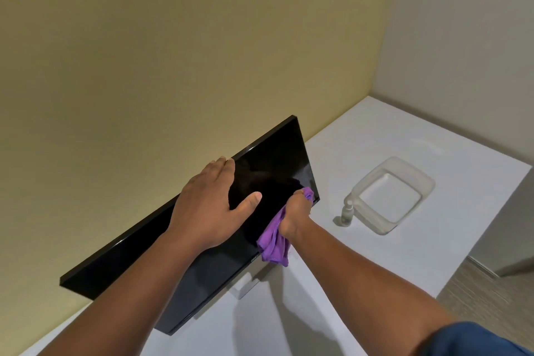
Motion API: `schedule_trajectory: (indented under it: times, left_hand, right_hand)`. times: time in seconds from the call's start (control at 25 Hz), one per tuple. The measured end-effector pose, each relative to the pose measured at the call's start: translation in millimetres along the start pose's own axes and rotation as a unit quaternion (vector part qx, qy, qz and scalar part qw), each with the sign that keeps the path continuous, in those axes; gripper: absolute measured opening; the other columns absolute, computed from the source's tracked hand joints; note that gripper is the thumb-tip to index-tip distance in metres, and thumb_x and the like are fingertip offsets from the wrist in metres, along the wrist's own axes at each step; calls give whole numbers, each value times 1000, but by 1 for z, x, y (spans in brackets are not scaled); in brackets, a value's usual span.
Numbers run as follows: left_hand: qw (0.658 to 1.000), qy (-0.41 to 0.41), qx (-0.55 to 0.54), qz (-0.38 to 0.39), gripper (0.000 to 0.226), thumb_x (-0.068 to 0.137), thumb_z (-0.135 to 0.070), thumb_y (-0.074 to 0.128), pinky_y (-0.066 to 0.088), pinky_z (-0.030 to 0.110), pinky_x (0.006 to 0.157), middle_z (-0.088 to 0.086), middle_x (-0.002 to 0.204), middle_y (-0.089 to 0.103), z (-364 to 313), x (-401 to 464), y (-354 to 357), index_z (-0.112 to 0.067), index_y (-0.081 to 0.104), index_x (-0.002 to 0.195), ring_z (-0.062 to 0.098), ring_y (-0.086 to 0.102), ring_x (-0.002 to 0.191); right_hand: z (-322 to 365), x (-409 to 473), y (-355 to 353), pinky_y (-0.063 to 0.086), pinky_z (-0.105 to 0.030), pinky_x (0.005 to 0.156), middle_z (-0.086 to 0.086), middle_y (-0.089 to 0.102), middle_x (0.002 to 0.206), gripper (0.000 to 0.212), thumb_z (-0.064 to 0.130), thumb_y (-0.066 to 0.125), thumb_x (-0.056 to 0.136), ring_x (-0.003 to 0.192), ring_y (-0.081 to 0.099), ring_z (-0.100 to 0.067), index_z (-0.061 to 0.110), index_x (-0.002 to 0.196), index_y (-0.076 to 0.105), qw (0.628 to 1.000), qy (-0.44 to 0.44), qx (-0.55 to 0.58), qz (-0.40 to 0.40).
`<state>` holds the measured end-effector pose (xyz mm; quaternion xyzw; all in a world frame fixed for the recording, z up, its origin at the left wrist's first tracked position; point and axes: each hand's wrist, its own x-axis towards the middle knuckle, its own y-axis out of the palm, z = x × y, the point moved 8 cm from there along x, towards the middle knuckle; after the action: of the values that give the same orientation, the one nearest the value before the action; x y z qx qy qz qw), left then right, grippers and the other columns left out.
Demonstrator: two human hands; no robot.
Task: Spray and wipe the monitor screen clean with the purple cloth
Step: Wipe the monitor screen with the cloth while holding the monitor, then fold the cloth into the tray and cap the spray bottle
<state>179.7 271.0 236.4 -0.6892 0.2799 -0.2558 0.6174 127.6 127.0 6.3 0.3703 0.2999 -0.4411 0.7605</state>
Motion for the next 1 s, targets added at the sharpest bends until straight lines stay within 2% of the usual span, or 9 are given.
schedule_trajectory:
  times: [0.12,0.2,0.28,0.36,0.44,0.52,0.64,0.8,1.0]
  left_hand:
    - [999,-39,-17,-12,105,83,-89,17,20,39,123,4,169,21,-11,2,-2,-19,20,161,19,18,156]
    - [998,-52,-29,-9,105,82,-88,19,20,39,124,3,169,21,-14,0,-2,-19,21,161,19,19,156]
    - [997,-64,-48,0,103,82,-87,24,19,39,125,0,170,19,-13,-1,-1,-21,22,161,18,17,156]
    - [995,-69,-76,3,94,88,-78,37,15,37,125,-1,170,19,-10,1,-1,-22,23,161,15,15,156]
    - [992,-71,-107,6,81,95,-61,49,12,34,124,-1,170,19,-8,2,-3,-22,25,161,14,14,156]
    - [986,-79,-144,22,75,98,-49,54,12,32,123,0,170,19,-6,1,-7,-22,25,161,14,14,156]
    - [981,-91,-173,9,76,96,-46,59,23,33,122,0,168,26,2,-9,-26,-21,27,160,18,25,153]
    - [951,-100,-284,-67,83,87,-63,57,31,26,107,-11,164,30,12,-50,-83,-33,29,158,9,32,148]
    - [898,-81,-416,-116,83,79,-77,55,37,32,113,-18,156,42,7,-127,-112,-40,39,151,7,39,144]
  right_hand:
    - [37,-2,3,52,-46,106,-11,51,142,43,42,39,106,120,58,-31,23,145,39,999,-42,-19,-22]
    - [62,-15,15,43,-51,113,-9,36,159,56,47,35,107,137,47,-33,27,157,22,995,-90,-33,-21]
    - [85,-38,34,28,-53,122,0,16,170,64,49,33,107,152,27,-29,34,162,5,988,-146,-50,9]
    - [104,-71,54,20,-51,126,7,10,171,66,51,33,107,156,17,-23,41,161,-2,975,-200,-68,63]
    - [116,-107,71,21,-48,126,8,20,169,63,52,36,107,155,21,-19,45,160,4,957,-243,-89,133]
    - [117,-145,81,33,-44,120,5,42,159,57,51,40,106,145,40,-18,40,159,24,939,-248,-108,212]
    - [116,-191,82,56,-43,95,-4,69,117,45,51,49,104,107,67,-23,23,138,56,932,-180,-91,301]
    - [121,-256,81,62,-44,80,-14,75,116,43,47,51,104,102,74,-30,15,131,62,899,-152,-95,399]
    - [111,-329,65,63,-37,72,-7,78,113,41,45,50,104,101,76,-24,17,130,63,864,-188,-132,449]
